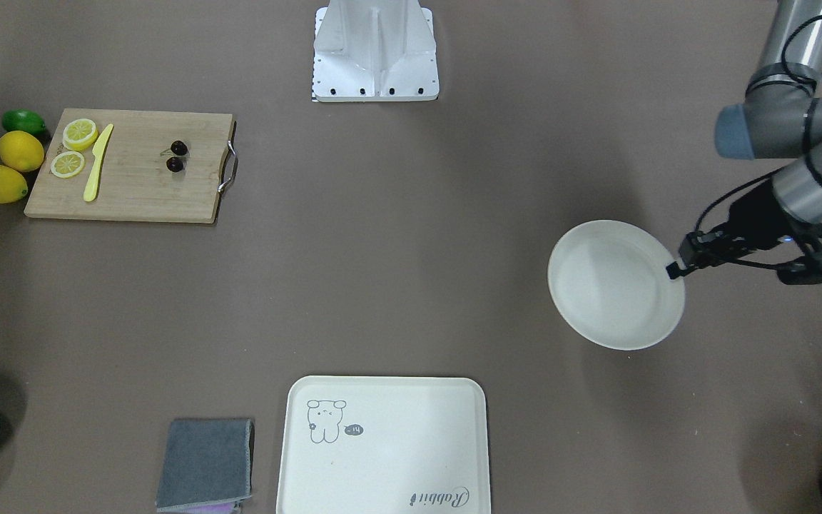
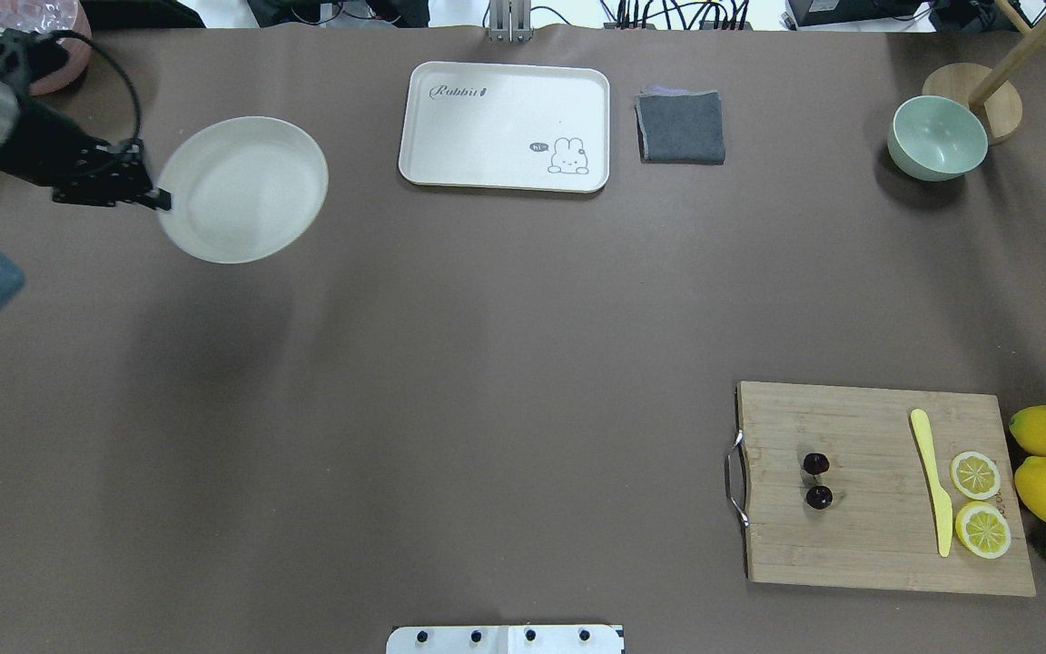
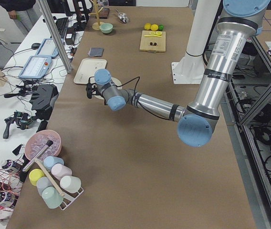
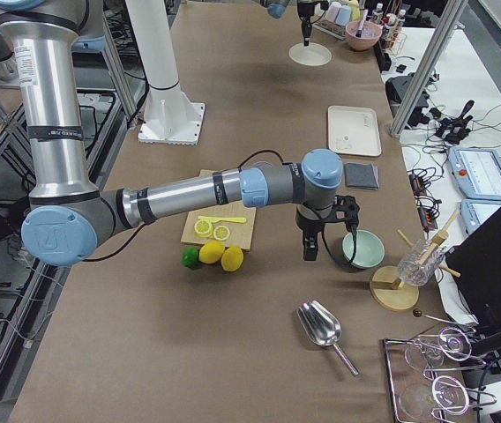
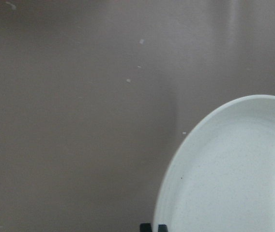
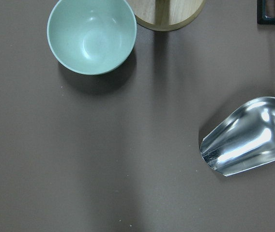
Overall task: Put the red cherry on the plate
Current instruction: 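Slide the white plate with the left gripper to the table centre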
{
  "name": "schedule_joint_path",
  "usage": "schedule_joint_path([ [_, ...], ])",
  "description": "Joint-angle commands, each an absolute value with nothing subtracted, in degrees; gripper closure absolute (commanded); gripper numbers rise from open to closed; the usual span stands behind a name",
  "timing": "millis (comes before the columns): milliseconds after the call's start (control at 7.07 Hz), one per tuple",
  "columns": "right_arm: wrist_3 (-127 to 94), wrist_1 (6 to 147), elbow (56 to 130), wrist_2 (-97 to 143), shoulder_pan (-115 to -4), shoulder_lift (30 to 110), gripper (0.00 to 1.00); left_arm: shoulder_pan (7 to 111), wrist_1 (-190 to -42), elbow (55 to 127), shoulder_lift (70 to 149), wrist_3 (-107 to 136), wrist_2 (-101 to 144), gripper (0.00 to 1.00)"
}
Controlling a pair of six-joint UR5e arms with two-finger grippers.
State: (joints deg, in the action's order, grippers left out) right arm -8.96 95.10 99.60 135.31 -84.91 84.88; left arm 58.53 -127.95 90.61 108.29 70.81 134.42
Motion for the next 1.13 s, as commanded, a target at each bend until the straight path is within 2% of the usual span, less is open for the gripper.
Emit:
schedule_joint_path([
  [0, -9.1, 95.1, 101.8, 136.1, -84.0, 84.9, 0.00, 42.4, -126.2, 94.2, 114.8, 85.7, 119.1, 1.00],
  [142, -10.3, 95.1, 102.8, 136.1, -83.2, 85.1, 0.00, 37.1, -122.0, 94.0, 118.8, 87.3, 112.1, 1.00],
  [425, -11.9, 95.1, 104.5, 136.4, -81.9, 85.3, 0.00, 28.6, -120.0, 94.0, 120.6, 90.8, 102.2, 1.00],
  [708, -24.4, 95.1, 112.3, 136.4, -76.2, 85.3, 0.00, 26.0, -119.9, 93.3, 120.4, 90.7, 99.6, 1.00],
  [849, -29.5, 95.1, 115.2, 136.1, -72.8, 85.3, 0.00, 26.2, -119.9, 93.3, 120.1, 90.6, 99.7, 0.40],
  [991, -33.9, 95.1, 118.8, 135.9, -70.0, 85.4, 0.00, 26.5, -119.9, 93.7, 120.0, 90.4, 99.4, 0.02],
])
